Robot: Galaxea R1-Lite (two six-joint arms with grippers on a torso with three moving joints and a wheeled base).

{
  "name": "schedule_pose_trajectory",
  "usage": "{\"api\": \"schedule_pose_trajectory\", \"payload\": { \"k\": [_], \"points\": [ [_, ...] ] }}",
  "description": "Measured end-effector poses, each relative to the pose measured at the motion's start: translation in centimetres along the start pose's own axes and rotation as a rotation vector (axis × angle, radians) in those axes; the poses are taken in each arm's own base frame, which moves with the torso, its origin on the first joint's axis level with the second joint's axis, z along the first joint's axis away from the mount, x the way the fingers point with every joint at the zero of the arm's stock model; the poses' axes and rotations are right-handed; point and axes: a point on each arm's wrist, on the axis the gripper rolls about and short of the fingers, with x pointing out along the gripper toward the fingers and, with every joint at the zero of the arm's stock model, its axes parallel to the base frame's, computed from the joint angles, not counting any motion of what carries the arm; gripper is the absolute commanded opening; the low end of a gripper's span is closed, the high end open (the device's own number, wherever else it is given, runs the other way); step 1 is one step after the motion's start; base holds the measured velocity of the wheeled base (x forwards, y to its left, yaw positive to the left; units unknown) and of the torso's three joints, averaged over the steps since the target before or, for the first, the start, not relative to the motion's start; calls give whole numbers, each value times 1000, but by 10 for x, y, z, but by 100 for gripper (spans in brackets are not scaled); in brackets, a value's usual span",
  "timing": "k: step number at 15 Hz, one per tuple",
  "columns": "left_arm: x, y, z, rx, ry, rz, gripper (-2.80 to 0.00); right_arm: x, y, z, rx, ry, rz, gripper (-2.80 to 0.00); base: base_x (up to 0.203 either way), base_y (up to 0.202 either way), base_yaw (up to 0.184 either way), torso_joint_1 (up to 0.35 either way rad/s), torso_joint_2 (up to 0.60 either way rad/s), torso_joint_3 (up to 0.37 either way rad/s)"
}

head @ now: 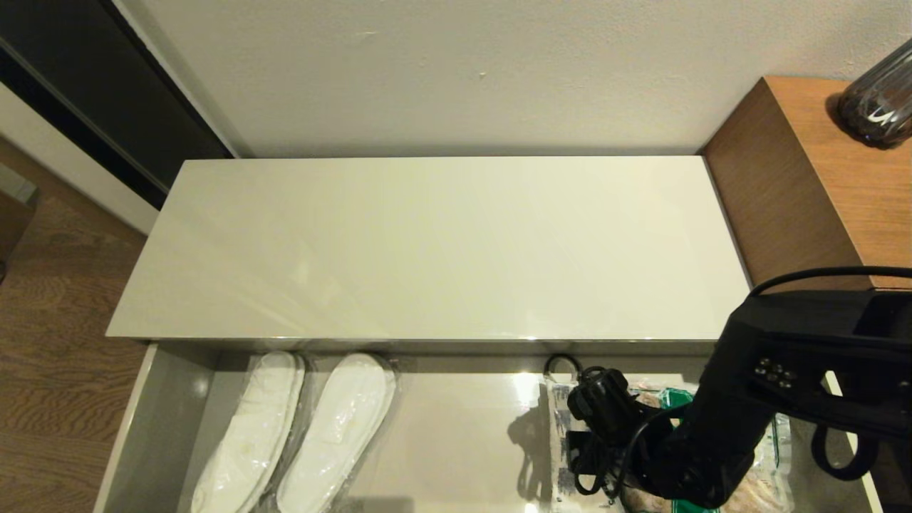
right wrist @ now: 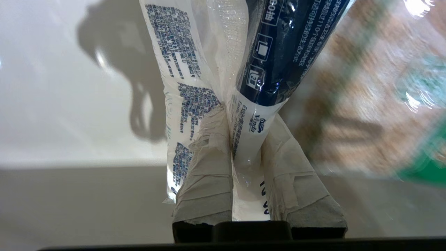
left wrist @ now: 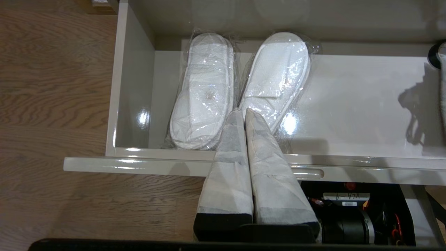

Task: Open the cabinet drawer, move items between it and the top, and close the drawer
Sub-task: Take out the tissue from the drawer

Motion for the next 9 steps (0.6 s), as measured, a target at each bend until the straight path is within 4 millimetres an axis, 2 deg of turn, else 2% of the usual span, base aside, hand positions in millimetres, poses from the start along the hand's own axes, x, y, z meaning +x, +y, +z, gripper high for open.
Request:
{"api": "schedule_pose_trajectory", "payload": {
  "k": [4, 9],
  "points": [
    [0, 0, 0, 0, 0, 0, -280, -33, -15, -6, -9, 5, -2, -280, 0, 0, 0, 0, 0, 0],
    [0, 0, 0, 0, 0, 0, -280, -79, -27, 2, -2, -1, 1, -280, 0, 0, 0, 0, 0, 0]
  ]
}}
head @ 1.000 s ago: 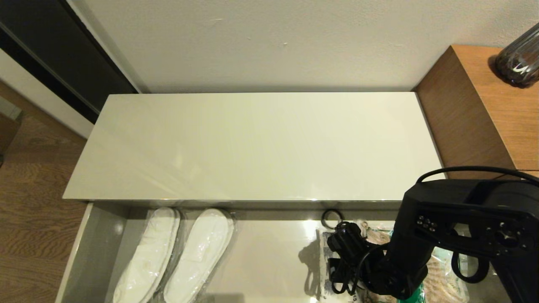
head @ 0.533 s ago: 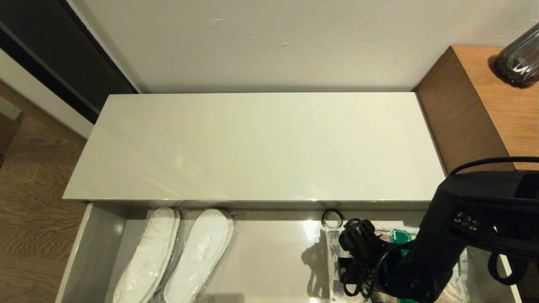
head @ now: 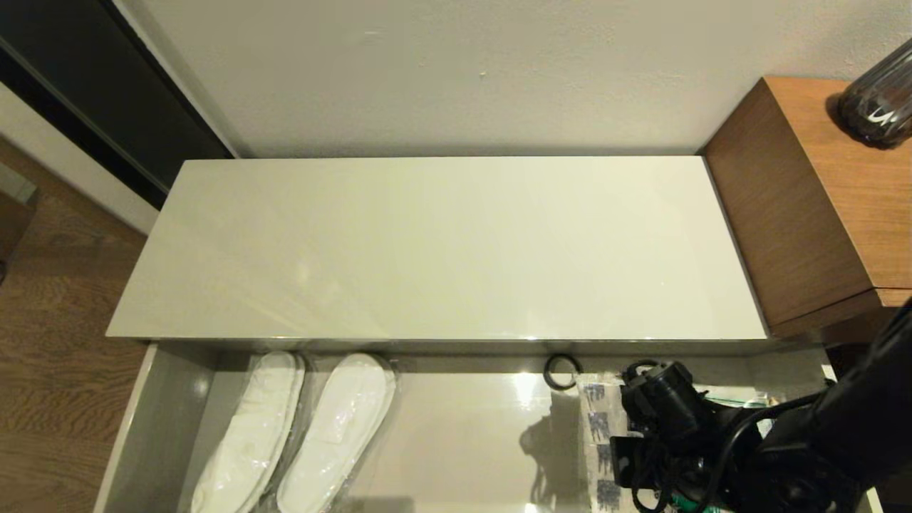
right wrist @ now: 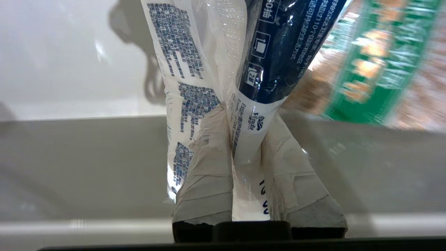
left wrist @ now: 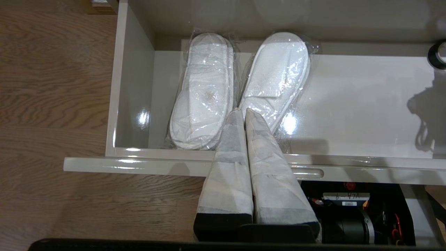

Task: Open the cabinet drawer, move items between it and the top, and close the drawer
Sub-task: Take out the tissue from the drawer

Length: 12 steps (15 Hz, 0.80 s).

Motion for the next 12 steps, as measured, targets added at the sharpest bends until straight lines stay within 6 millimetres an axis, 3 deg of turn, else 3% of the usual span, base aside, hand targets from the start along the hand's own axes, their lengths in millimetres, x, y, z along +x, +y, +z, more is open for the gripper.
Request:
{"api": "schedule_pose_trajectory", "payload": {
  "k": [12],
  "points": [
    [0, 0, 0, 0, 0, 0, -280, -59, -12, 17, 22, -36, 18, -280, 0, 0, 0, 0, 0, 0]
  ]
}}
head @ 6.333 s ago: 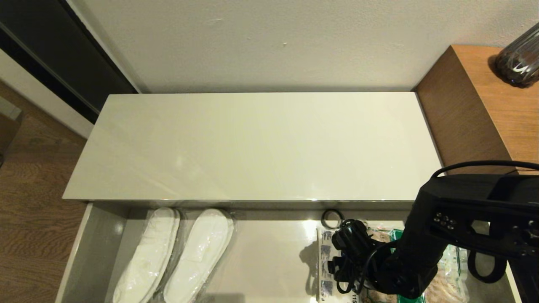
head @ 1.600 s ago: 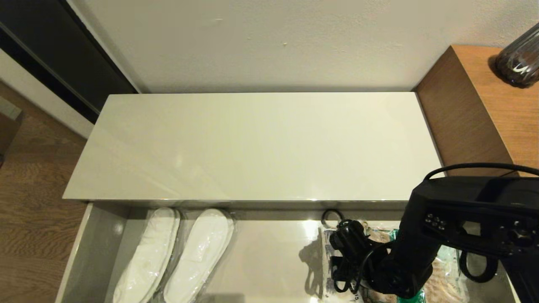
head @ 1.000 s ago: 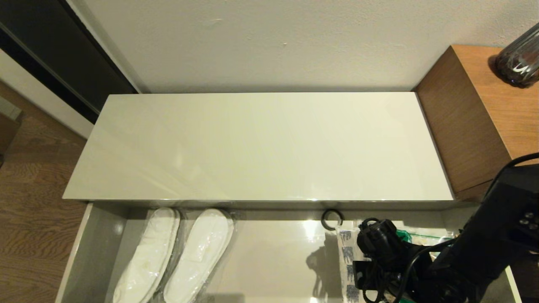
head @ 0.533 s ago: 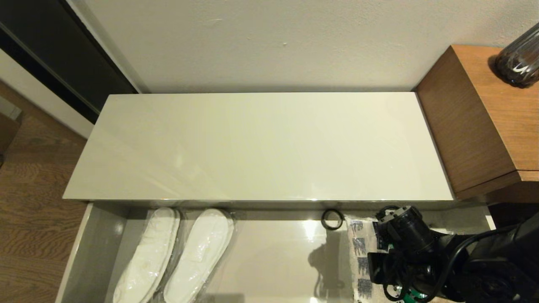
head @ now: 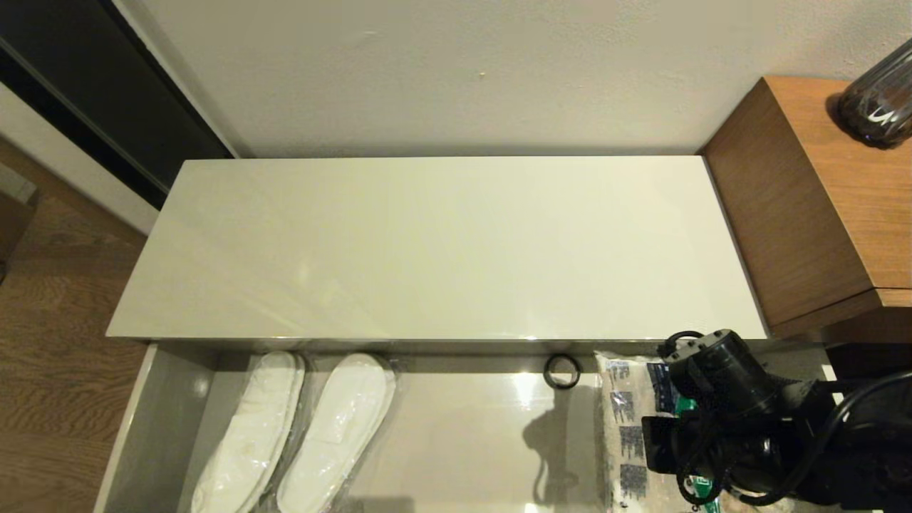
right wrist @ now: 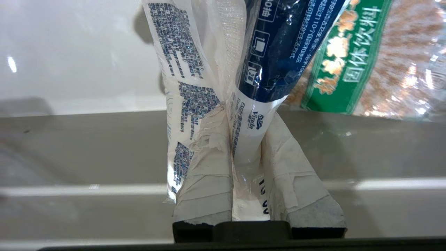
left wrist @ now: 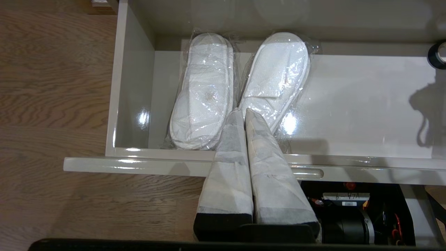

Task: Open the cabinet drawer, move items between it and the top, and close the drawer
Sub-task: Take out the tissue from the drawer, then place the tissue on the table

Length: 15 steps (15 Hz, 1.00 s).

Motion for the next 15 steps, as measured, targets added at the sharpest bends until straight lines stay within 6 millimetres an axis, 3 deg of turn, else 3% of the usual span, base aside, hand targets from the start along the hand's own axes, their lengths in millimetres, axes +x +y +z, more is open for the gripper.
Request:
{"api": "schedule_pose_trajectory", "payload": {
  "k": [8, 12, 15],
  "points": [
    [0, 0, 0, 0, 0, 0, -280, -70, -8, 30, 44, -39, 24, -280, 0, 0, 0, 0, 0, 0],
    [0, 0, 0, 0, 0, 0, -280, -97, -6, 63, 84, -122, 24, -280, 0, 0, 0, 0, 0, 0],
    [0, 0, 0, 0, 0, 0, -280, -100, -5, 105, 156, -223, -13, -280, 0, 0, 0, 0, 0, 0]
  ]
}}
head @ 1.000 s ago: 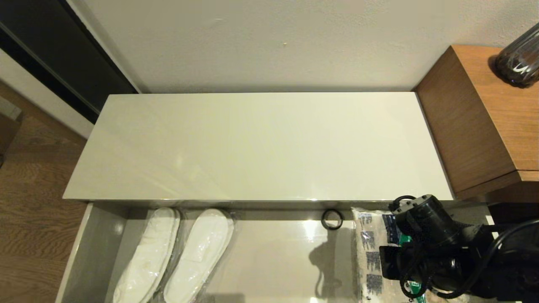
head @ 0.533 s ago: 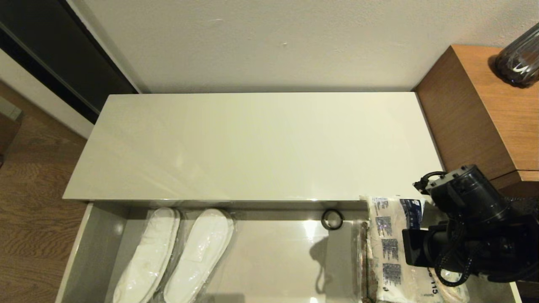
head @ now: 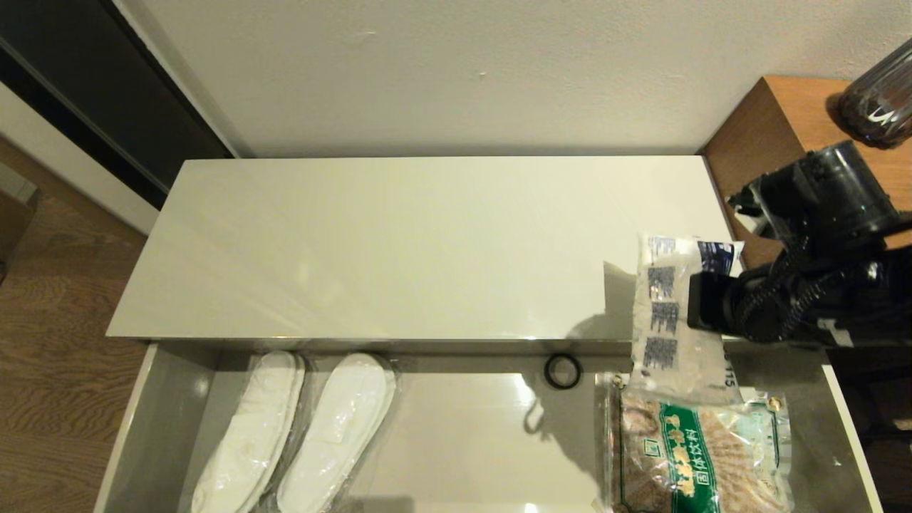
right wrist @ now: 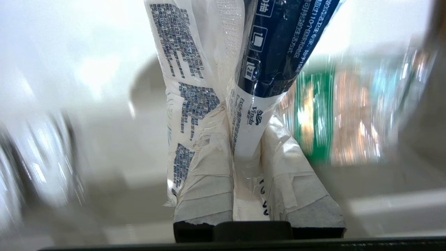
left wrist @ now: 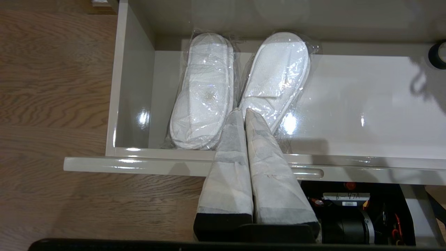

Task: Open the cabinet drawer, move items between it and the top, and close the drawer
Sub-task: Place the tissue on the table

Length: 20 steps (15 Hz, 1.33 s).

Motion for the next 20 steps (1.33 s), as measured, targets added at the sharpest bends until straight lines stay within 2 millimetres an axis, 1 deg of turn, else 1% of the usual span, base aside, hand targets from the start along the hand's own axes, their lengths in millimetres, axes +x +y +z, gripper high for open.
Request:
{"api": "schedule_pose_trajectory", "payload": {
  "k": [2, 3, 5, 8, 11, 12, 14, 16, 20],
  "points": [
    [0, 0, 0, 0, 0, 0, -280, 14, 5, 31, 51, -61, -23, -280, 0, 0, 0, 0, 0, 0],
    [0, 0, 0, 0, 0, 0, -280, 22, 8, 44, 68, -84, -38, -280, 0, 0, 0, 0, 0, 0],
    [0, 0, 0, 0, 0, 0, -280, 44, 12, 60, 73, -117, -96, -280, 0, 0, 0, 0, 0, 0],
    [0, 0, 0, 0, 0, 0, -280, 78, 17, 62, 49, -101, -166, -280, 0, 0, 0, 0, 0, 0],
    [0, 0, 0, 0, 0, 0, -280, 95, 21, 59, 39, -88, -182, -280, 0, 0, 0, 0, 0, 0],
    [0, 0, 0, 0, 0, 0, -280, 98, 22, 59, 38, -88, -187, 0, 0, 0, 0, 0, 0, 0],
    [0, 0, 0, 0, 0, 0, -280, 100, 23, 60, 41, -91, -188, 0, 0, 0, 0, 0, 0, 0],
    [0, 0, 0, 0, 0, 0, -280, 95, 22, 63, 44, -98, -182, 0, 0, 0, 0, 0, 0, 0],
    [0, 0, 0, 0, 0, 0, -280, 71, 18, 63, 35, -96, -164, 0, 0, 0, 0, 0, 0, 0]
  ]
}}
